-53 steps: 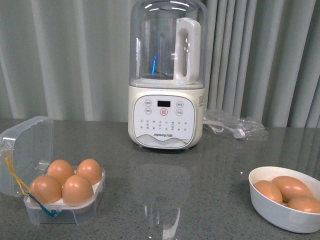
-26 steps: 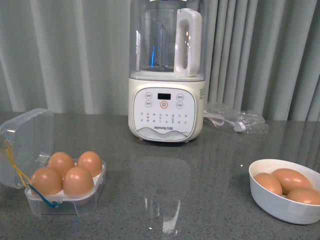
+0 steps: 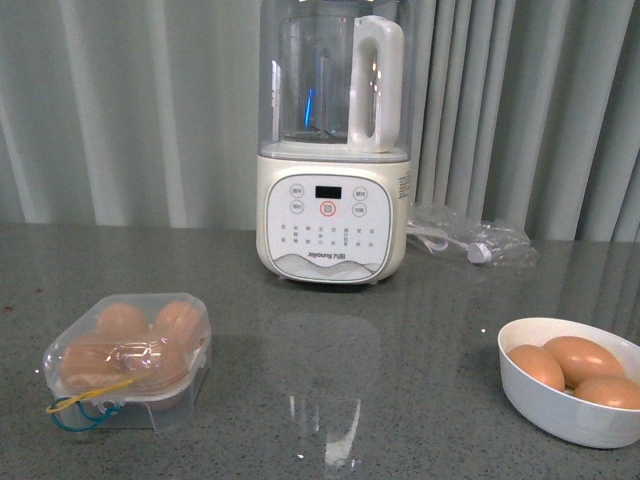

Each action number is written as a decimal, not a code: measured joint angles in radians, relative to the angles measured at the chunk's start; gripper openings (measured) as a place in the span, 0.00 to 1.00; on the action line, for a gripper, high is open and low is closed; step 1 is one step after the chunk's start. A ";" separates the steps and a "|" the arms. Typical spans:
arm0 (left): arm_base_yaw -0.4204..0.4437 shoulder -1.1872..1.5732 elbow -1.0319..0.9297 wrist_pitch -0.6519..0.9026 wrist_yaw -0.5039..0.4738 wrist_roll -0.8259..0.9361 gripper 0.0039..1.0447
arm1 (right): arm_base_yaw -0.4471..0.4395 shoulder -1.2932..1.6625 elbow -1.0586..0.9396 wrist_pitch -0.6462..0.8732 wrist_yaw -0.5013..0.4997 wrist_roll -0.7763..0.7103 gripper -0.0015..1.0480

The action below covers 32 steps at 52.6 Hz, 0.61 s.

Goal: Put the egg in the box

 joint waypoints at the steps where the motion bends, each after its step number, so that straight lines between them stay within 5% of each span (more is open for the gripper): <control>1: 0.011 -0.024 0.000 -0.037 0.002 -0.005 0.94 | 0.000 0.000 0.000 0.000 0.000 0.000 0.93; 17: 0.032 -0.117 -0.005 -0.118 0.036 -0.015 0.93 | 0.000 0.000 0.000 0.000 0.001 0.000 0.93; 22: 0.034 -0.134 -0.058 -0.026 0.138 0.024 0.78 | 0.000 0.000 0.000 0.000 0.001 0.000 0.93; 32: -0.002 -0.254 -0.201 -0.003 0.122 0.052 0.40 | 0.000 0.000 0.000 0.000 0.000 0.000 0.93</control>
